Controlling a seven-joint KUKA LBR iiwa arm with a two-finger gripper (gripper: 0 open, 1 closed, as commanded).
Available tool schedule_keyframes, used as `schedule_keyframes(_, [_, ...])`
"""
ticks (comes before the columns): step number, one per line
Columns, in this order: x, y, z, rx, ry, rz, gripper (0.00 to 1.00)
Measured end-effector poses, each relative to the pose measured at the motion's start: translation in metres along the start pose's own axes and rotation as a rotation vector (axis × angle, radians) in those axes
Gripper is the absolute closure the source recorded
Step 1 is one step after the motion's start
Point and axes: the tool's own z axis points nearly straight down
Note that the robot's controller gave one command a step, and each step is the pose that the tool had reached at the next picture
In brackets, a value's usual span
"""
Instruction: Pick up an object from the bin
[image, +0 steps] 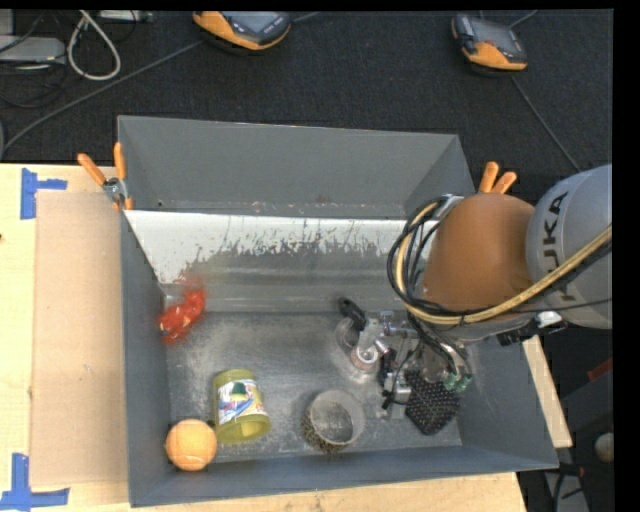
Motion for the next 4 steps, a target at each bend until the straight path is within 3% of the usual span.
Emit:
schedule_keyframes(1, [-0.002, 0.0, -0.004, 0.0, -0.008, 0.0, 0.0])
schedule_keyframes(2, [-0.053, -0.035, 0.022, 0.0, -0.01, -0.015, 0.0])
schedule_keyframes(3, [-0.047, -0.064, 0.033, -0.003, -0.007, 0.184, 0.0])
schedule_keyframes(4, [-0.052, -0.083, 0.06, -0.002, -0.008, 0.183, 0.0])
